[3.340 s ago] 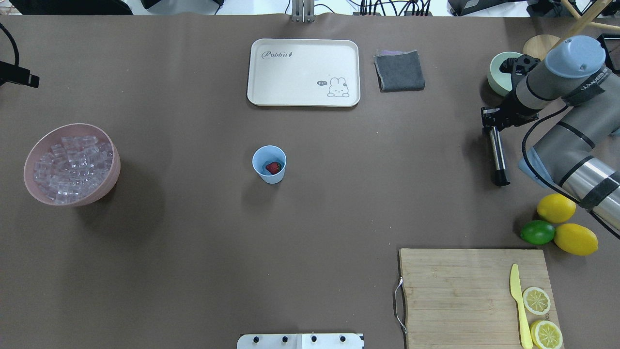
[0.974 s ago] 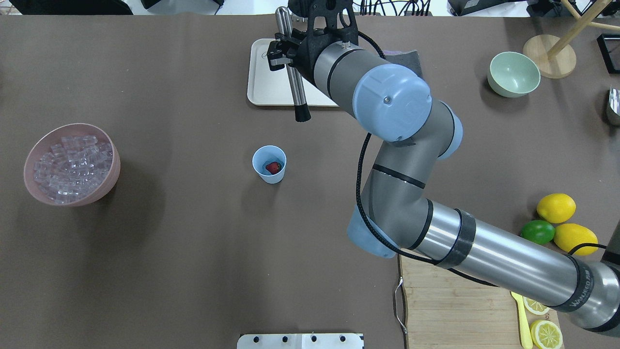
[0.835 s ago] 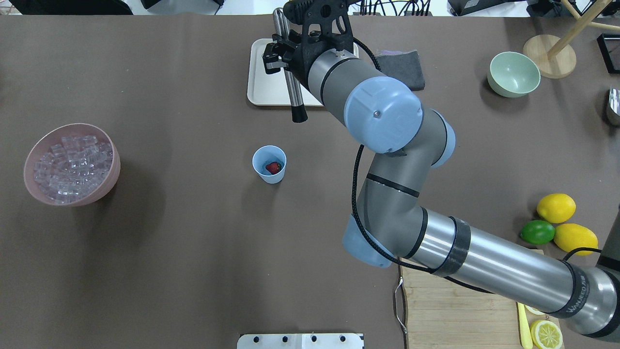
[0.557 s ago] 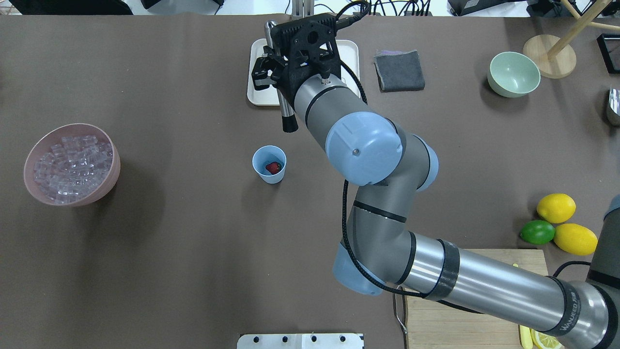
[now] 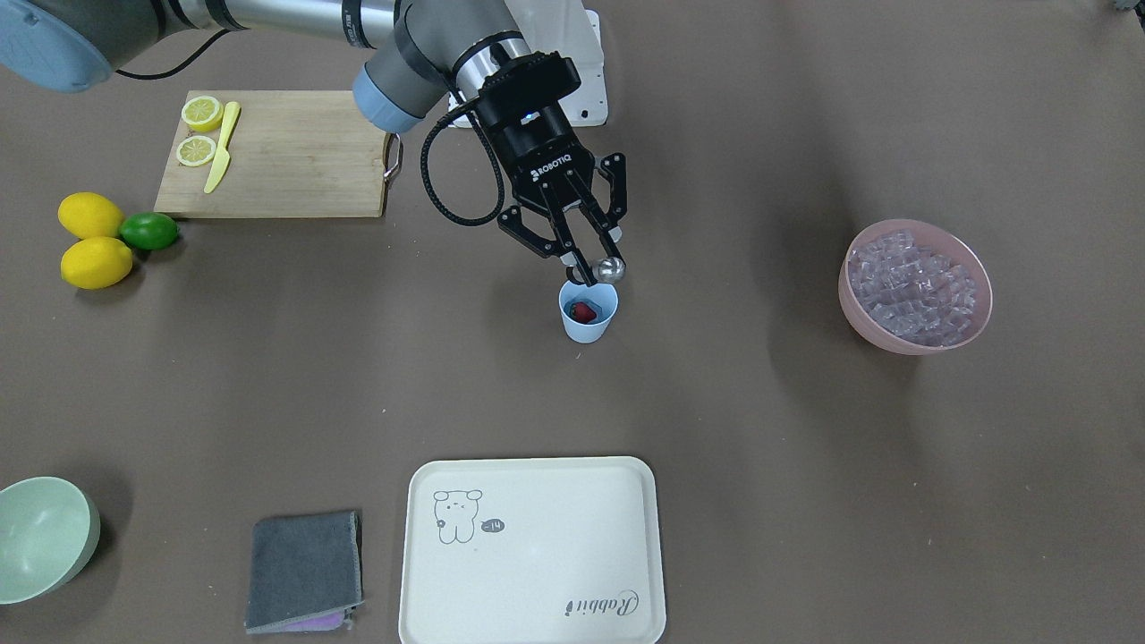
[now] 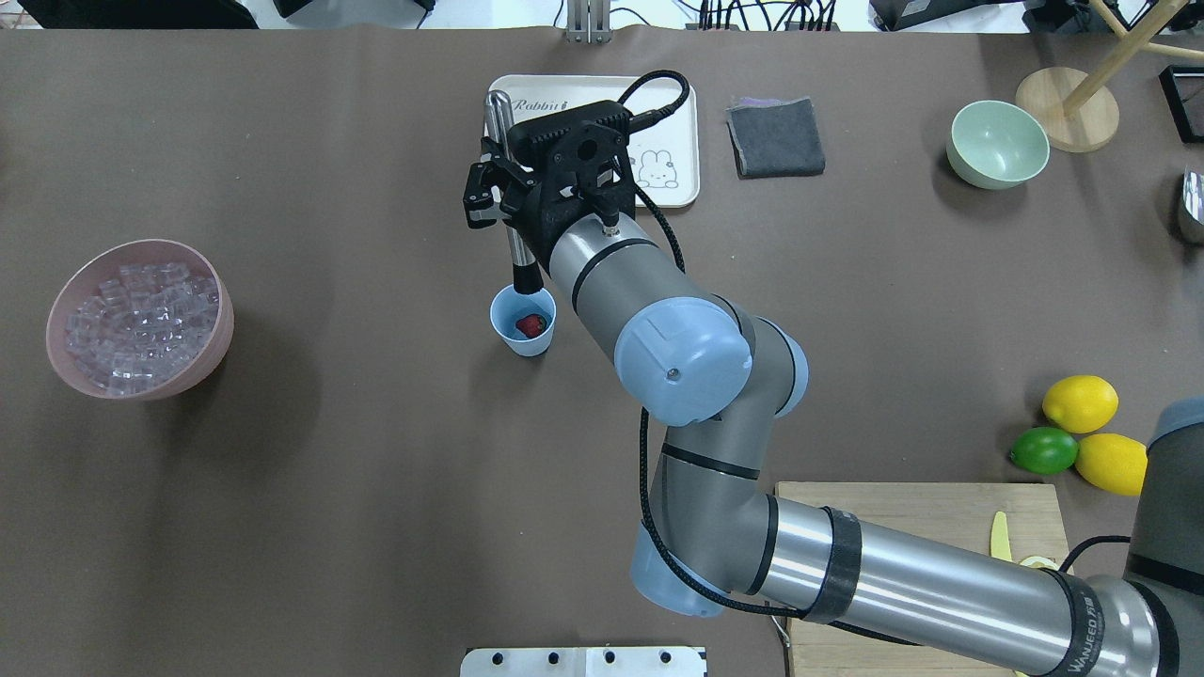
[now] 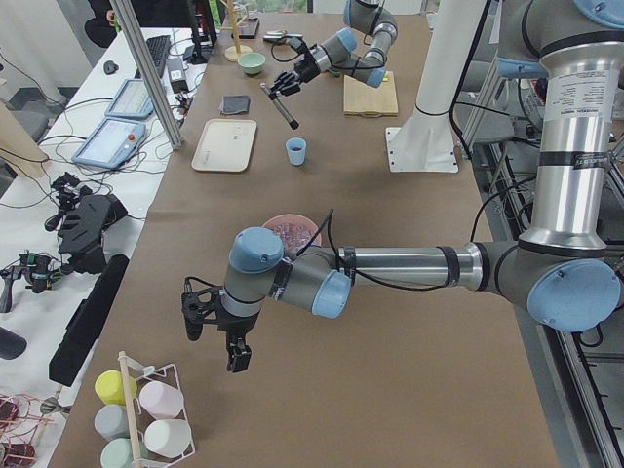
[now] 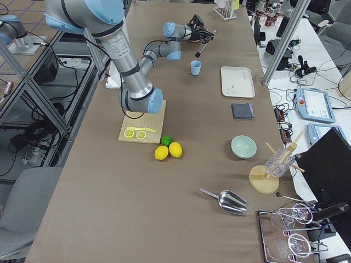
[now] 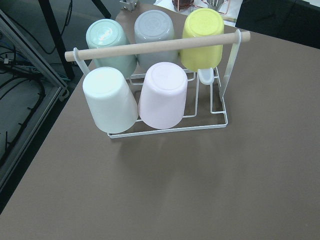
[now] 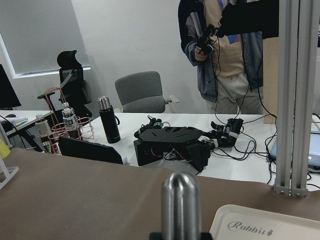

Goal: Mash ice and strawberries in cup
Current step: 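Lower the muddler into the cup and press down on the strawberry and ice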

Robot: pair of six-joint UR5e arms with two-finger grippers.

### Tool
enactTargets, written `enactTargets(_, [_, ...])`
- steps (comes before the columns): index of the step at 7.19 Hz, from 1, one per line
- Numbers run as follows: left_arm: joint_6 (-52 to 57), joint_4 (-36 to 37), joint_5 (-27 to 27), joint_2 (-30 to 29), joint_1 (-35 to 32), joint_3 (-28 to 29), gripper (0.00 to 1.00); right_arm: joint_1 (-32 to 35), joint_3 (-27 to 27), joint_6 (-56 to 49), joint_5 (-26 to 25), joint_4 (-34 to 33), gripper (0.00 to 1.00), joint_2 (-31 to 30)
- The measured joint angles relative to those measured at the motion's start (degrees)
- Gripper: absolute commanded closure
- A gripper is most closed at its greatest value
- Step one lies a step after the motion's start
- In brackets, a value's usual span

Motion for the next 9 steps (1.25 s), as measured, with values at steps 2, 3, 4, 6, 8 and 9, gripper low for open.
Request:
enactTargets(2, [0.0, 0.0, 0.0, 0.0, 0.0, 0.2, 0.02, -0.5, -2.7, 1.0, -2.2, 3.1, 1.00, -0.2])
enactTargets(3, [0.0, 0.0, 0.0, 0.0, 0.0, 0.4, 0.02, -1.2, -3.2, 1.1, -3.6, 3.6, 1.00, -0.3])
enactTargets(4, [0.0, 0.0, 0.0, 0.0, 0.0, 0.6, 0.02, -2.0, -3.5, 1.2, -4.9, 3.8, 1.00, -0.5])
enactTargets(6, [0.0, -0.1, -0.1, 0.0, -0.1, 0.9, 0.02, -3.2, -4.7, 1.2, -7.2, 3.8, 1.00, -0.4])
enactTargets(8, [0.0, -0.1, -0.1, -0.1, -0.1, 1.3, 0.02, -3.5, -6.1, 1.2, -8.2, 3.8, 1.00, 0.2])
enactTargets(9, [0.0, -0.1, -0.1, -0.1, 0.0, 1.4, 0.02, -3.6, -6.5, 1.2, -8.8, 4.1, 1.00, 0.7])
